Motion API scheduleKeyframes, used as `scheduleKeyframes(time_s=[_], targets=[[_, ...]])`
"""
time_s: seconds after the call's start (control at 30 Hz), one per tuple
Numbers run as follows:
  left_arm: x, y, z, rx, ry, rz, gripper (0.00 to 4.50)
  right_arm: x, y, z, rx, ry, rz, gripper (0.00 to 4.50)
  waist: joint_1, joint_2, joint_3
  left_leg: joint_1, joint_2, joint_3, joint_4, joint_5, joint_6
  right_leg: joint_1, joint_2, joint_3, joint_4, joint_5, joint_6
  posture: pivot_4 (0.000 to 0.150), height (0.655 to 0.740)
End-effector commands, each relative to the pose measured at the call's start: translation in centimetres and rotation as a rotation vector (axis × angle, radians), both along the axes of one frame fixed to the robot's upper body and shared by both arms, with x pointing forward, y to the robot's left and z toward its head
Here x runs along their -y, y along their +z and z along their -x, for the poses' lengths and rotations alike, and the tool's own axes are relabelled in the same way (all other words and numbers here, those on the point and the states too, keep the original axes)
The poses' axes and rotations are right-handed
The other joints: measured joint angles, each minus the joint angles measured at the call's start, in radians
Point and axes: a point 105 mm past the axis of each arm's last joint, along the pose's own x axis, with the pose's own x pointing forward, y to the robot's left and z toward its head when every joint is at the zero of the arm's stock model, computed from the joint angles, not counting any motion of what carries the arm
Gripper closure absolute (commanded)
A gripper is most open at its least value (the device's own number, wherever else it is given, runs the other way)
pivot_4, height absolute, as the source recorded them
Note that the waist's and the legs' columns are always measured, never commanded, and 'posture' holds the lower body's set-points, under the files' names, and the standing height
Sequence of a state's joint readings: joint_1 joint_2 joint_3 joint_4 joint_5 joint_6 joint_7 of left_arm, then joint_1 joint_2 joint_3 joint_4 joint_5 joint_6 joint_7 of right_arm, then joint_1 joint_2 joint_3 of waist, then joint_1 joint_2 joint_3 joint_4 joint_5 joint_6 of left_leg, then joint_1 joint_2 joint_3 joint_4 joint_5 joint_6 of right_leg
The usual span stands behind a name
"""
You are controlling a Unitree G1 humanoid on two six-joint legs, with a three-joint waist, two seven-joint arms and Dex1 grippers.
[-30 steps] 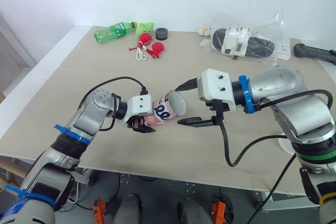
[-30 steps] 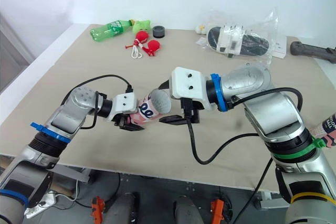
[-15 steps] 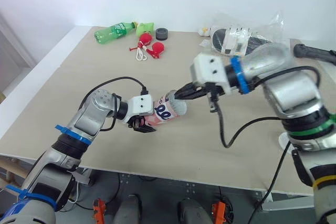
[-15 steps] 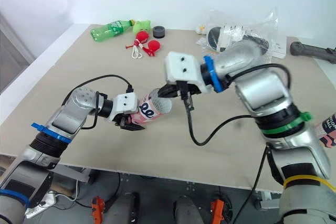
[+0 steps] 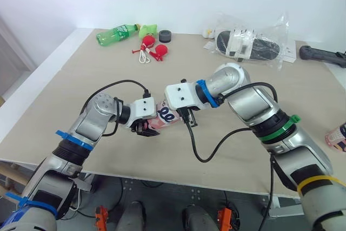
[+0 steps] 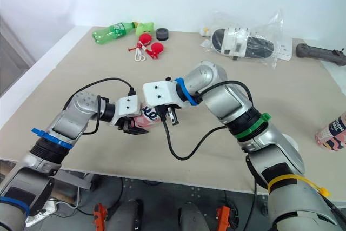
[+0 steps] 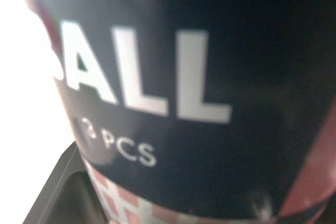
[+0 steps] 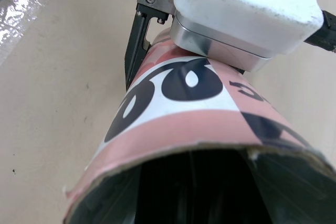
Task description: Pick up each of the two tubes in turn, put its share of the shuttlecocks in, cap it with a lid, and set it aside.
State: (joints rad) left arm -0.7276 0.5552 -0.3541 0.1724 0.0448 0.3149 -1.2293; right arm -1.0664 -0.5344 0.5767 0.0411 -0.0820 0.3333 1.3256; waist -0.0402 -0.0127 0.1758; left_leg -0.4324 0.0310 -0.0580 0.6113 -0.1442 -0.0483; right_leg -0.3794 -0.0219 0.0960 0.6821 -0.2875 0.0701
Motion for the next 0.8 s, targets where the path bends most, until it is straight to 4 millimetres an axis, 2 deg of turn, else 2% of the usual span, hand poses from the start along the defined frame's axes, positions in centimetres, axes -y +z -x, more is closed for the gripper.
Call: scheduleKeyframes(time_s=[0.03,0.13,0.27,0.47,0.8], targets=[[1.3,-0.6,0.8,-0.016,-0.051,0.001,1.43,-1.0,-2.1,1.1,-0.040,0.039,0.051,4.48,-0.005,0.000,0.000,0.001,0.000,0.000,0.000,0.000,0.000,0.001,0.000,0.000,0.000,0.000,0.000,0.150,0.7400],[1.4,-0.6,0.9,-0.017,-0.053,0.001,1.43,-0.9,-1.4,1.3,-0.048,0.038,0.021,4.48,-0.006,0.000,-0.001,0.005,0.000,0.000,-0.001,0.000,0.000,0.006,0.000,0.001,0.000,-0.003,-0.004,0.150,0.7400],[1.3,-0.8,1.0,-0.022,-0.054,-0.001,1.43,0.4,2.0,2.1,-0.073,0.036,-0.083,4.48,-0.004,0.000,0.000,0.005,0.000,0.000,-0.002,0.000,0.000,0.006,-0.001,0.000,0.000,-0.003,-0.002,0.150,0.7400],[1.2,-0.9,1.0,-0.027,-0.053,-0.002,1.43,2.8,5.2,2.7,-0.073,0.007,-0.146,4.48,0.006,0.000,0.000,-0.003,-0.003,-0.001,-0.002,-0.001,-0.002,0.001,-0.003,0.000,-0.001,-0.004,0.001,0.150,0.7400],[1.3,-1.0,0.9,-0.030,-0.052,0.000,1.43,6.4,6.9,2.1,-0.060,-0.110,-0.176,4.48,0.016,-0.001,0.000,-0.005,-0.003,-0.001,-0.002,-0.001,-0.002,-0.002,-0.004,-0.001,-0.001,-0.005,0.003,0.150,0.7400]])
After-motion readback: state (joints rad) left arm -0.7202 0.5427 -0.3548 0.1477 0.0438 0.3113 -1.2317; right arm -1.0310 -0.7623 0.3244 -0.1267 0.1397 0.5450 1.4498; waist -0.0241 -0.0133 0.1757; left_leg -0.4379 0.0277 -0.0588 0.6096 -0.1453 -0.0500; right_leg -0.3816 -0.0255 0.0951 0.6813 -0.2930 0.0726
